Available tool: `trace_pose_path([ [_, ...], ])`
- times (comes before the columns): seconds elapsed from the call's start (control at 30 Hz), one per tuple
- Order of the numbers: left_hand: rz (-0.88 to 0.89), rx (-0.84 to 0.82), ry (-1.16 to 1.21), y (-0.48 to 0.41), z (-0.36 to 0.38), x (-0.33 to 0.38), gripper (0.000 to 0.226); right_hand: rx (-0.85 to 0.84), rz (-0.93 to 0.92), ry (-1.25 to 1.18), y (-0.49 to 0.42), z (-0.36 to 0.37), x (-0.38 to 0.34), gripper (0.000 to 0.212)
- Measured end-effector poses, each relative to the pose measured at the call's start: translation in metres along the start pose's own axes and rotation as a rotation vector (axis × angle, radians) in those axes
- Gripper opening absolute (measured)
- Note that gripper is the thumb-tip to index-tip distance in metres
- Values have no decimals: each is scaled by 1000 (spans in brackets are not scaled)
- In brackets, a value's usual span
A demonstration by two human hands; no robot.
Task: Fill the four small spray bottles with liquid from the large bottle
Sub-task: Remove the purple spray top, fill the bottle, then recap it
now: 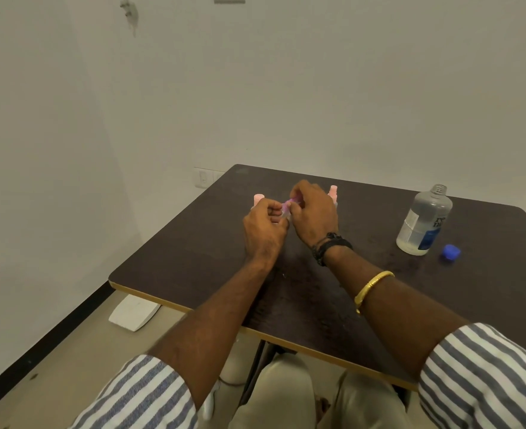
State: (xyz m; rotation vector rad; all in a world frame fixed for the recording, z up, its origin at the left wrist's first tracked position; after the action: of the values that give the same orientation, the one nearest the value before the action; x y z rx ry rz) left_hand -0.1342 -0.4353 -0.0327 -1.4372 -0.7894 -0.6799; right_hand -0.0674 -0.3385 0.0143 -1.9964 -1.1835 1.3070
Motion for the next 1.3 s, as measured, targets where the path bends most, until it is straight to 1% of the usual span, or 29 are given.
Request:
trace_pose_path([
  [0.07, 8, -9, 15, 1, 2, 1, 21, 29, 2, -38, 1, -3, 1, 7],
  [0.17, 23, -23, 25, 2, 8, 2, 25, 81, -24, -66, 0, -11, 5, 10],
  [0.37, 40, -86, 12, 11, 26, 6, 43, 139, -48, -98, -7, -33, 18, 10],
  [0.43, 42, -105, -8, 14, 32, 10, 41, 154, -63, -137, -8, -41, 23, 11],
  [0.53, 30, -138, 8, 20, 41, 17, 31, 177, -73, -169, -9, -52, 29, 13],
  [0.63, 30, -171, 16, 28, 51, 26, 29, 173, -51, -153, -9, -61, 40, 15],
  [0.73, 25, -203, 33, 37, 59, 34, 34, 144, -11, -108, -8, -70, 53, 29],
  [0.8, 27, -220, 53, 43, 63, 40, 27, 113, 50, -86, -6, -74, 61, 45],
  [0.87, 45, -240, 62, 49, 68, 46, 22, 101, 93, -73, -5, -80, 67, 54],
  [0.93, 55, -255, 59, 53, 73, 48, 21, 122, 110, -83, -4, -85, 73, 52],
  [1.03, 65, -265, 66, 58, 81, 50, 29, 158, 101, -94, -3, -93, 78, 45],
  [1.1, 76, -259, 65, 61, 85, 55, 30, 178, 96, -106, -1, -98, 81, 42],
  [1.3, 87, -264, 46, 66, 93, 63, 26, 200, 82, -104, 1, -106, 86, 44],
])
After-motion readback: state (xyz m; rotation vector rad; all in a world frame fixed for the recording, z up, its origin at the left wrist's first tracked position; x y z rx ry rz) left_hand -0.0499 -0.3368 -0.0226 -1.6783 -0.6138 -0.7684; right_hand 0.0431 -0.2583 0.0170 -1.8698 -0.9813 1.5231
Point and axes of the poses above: each hand's wrist, its own y-axis away from the middle knuckle, its own z-axis out of the palm, x = y × z, the point moved 2 cm from there along -y, towards the middle knuckle, and after that the axes turned 15 degrees about x, right-handed, at the moved point
